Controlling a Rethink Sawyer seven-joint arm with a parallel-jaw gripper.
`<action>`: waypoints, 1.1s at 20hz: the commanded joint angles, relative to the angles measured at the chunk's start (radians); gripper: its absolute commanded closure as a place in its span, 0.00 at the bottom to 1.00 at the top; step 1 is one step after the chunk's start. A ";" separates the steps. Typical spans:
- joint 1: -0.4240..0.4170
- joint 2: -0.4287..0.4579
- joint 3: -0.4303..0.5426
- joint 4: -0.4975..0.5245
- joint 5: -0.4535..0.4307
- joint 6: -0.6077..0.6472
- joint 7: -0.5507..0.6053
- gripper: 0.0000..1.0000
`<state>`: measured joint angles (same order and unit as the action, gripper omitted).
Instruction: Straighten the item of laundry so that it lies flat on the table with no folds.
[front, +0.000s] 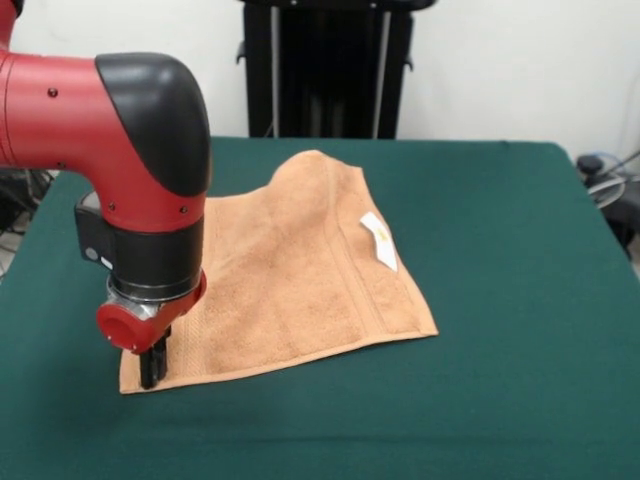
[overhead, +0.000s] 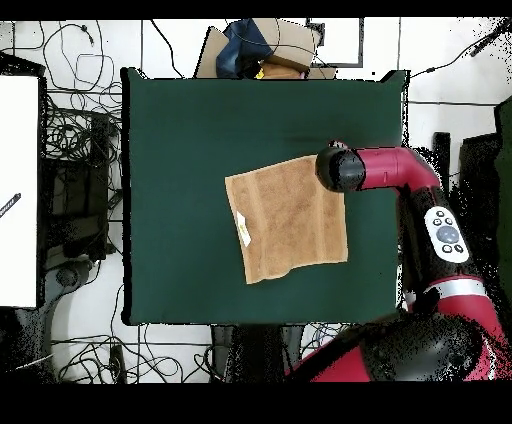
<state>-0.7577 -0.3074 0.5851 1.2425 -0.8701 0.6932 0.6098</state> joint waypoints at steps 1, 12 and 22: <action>0.048 -0.007 -0.065 -0.040 0.054 0.128 0.095 1.00; 0.048 -0.028 -0.081 -0.029 0.097 0.133 0.058 1.00; 0.032 -0.076 -0.089 0.012 0.131 0.153 0.030 1.00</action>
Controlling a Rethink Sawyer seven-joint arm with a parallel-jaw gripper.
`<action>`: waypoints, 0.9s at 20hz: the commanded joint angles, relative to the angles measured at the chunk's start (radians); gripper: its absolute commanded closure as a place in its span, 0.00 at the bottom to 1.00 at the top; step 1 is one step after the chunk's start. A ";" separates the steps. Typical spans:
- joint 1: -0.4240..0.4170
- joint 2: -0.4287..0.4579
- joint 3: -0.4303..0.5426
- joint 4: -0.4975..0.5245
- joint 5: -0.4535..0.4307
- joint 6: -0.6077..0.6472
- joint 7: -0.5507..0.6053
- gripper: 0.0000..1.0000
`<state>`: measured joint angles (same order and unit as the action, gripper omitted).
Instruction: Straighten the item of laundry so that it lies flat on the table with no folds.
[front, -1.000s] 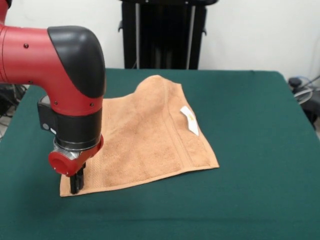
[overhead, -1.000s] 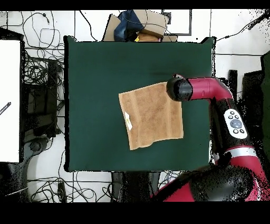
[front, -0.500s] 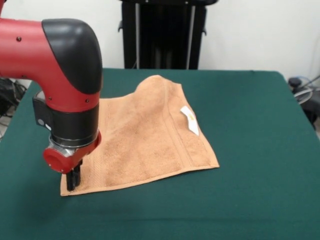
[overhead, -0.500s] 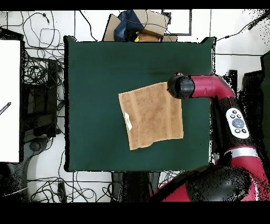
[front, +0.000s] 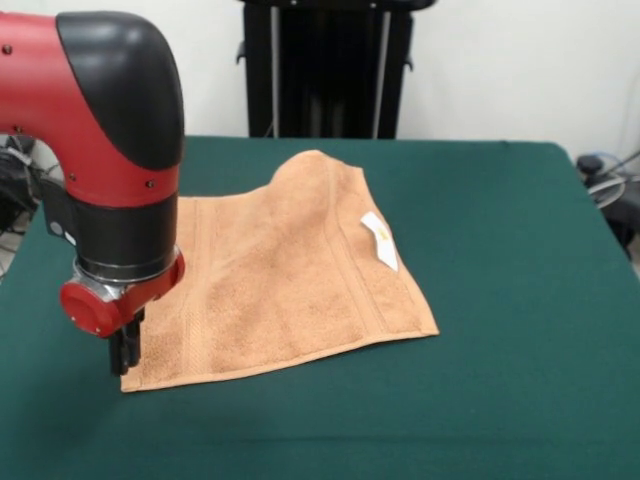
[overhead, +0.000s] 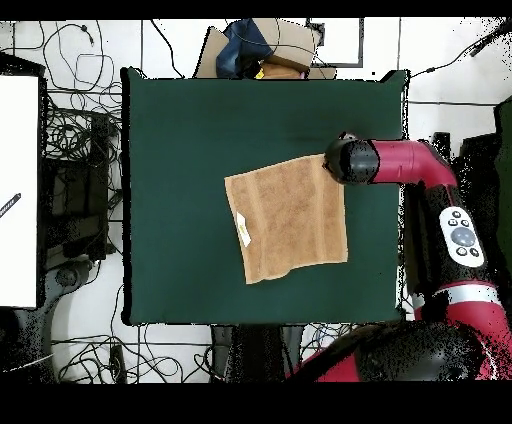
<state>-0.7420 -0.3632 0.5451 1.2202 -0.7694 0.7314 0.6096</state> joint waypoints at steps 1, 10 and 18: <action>0.020 -0.027 -0.050 0.037 0.033 0.119 0.032 1.00; 0.071 -0.116 -0.088 0.120 0.060 0.123 0.131 1.00; 0.159 -0.188 -0.169 0.190 0.102 0.135 0.264 1.00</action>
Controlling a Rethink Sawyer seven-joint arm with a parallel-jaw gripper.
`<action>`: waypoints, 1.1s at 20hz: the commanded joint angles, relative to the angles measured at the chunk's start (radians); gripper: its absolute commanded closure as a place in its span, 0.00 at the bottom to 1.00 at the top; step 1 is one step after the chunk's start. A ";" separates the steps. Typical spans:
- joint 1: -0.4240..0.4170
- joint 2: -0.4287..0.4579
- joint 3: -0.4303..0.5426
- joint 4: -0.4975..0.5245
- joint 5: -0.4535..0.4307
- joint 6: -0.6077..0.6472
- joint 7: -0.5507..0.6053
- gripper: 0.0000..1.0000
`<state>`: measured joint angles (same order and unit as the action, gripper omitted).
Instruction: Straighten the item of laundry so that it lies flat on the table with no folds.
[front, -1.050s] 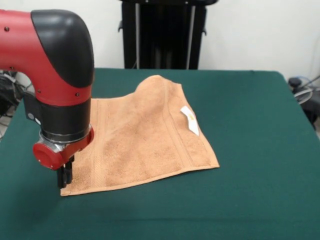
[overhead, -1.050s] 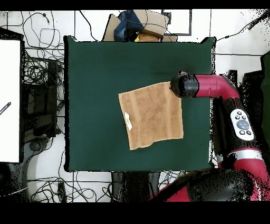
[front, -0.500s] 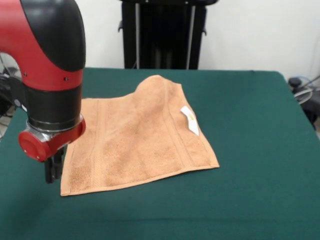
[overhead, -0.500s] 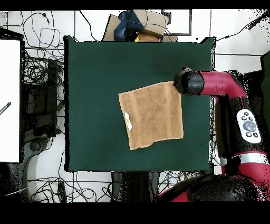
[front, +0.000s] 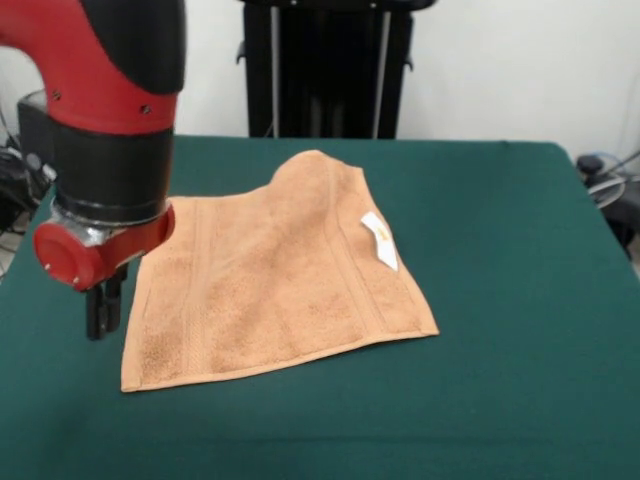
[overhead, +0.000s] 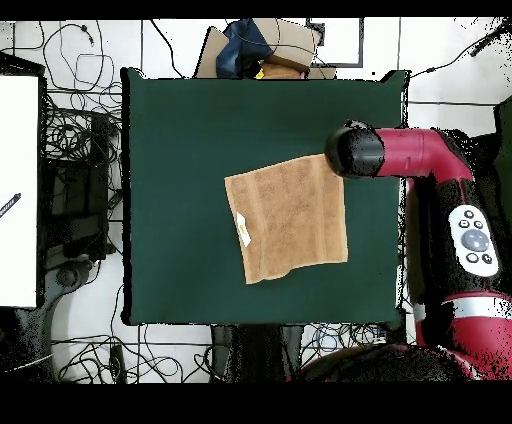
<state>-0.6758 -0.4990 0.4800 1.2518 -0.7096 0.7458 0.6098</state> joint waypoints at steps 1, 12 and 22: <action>0.102 -0.059 -0.116 0.169 0.051 0.118 0.275 1.00; 0.174 -0.079 -0.214 0.232 0.144 0.078 0.326 1.00; 0.242 -0.079 -0.280 0.273 0.194 0.020 0.390 1.00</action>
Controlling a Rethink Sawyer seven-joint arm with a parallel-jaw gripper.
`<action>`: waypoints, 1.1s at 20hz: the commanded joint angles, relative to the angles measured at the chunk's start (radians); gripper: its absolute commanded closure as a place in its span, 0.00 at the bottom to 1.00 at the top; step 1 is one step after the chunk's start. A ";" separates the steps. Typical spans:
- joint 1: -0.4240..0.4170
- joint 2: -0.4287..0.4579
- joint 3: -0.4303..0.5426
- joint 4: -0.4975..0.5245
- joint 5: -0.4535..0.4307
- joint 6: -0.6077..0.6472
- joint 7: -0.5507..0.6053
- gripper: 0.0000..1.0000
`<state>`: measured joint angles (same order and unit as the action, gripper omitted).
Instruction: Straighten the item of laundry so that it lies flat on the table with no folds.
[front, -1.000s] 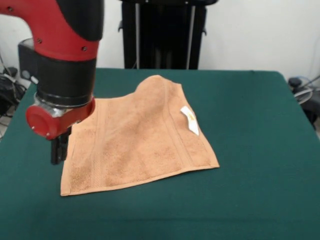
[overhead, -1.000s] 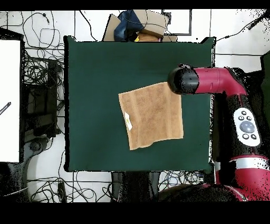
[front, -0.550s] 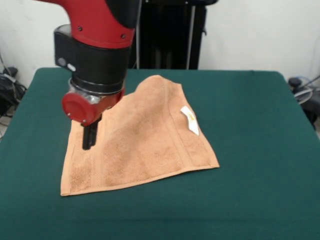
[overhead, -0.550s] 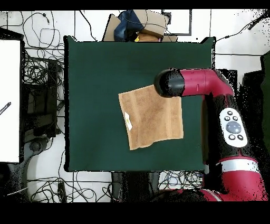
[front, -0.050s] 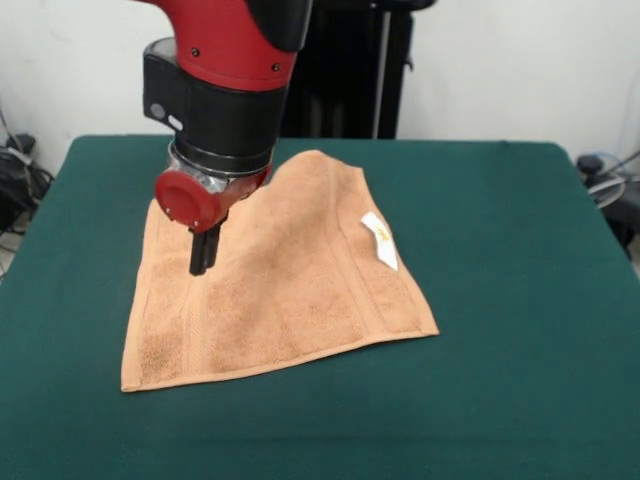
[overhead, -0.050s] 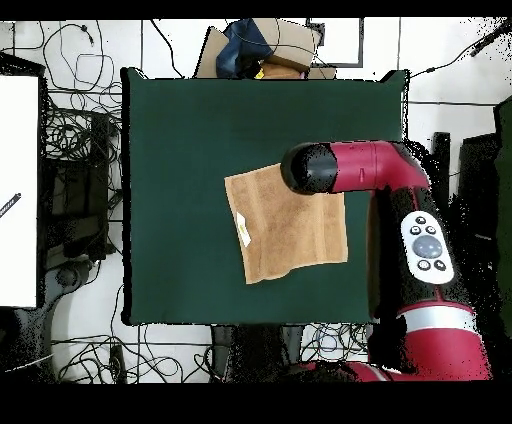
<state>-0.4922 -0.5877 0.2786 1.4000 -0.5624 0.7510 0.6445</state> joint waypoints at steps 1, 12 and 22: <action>0.068 0.010 -0.086 0.132 0.053 0.006 0.365 1.00; 0.152 0.068 -0.140 0.166 0.108 -0.126 0.482 1.00; 0.165 0.114 -0.140 0.152 0.143 -0.176 0.495 1.00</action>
<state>-0.3533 -0.5362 0.1670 1.4771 -0.4596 0.6291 0.8379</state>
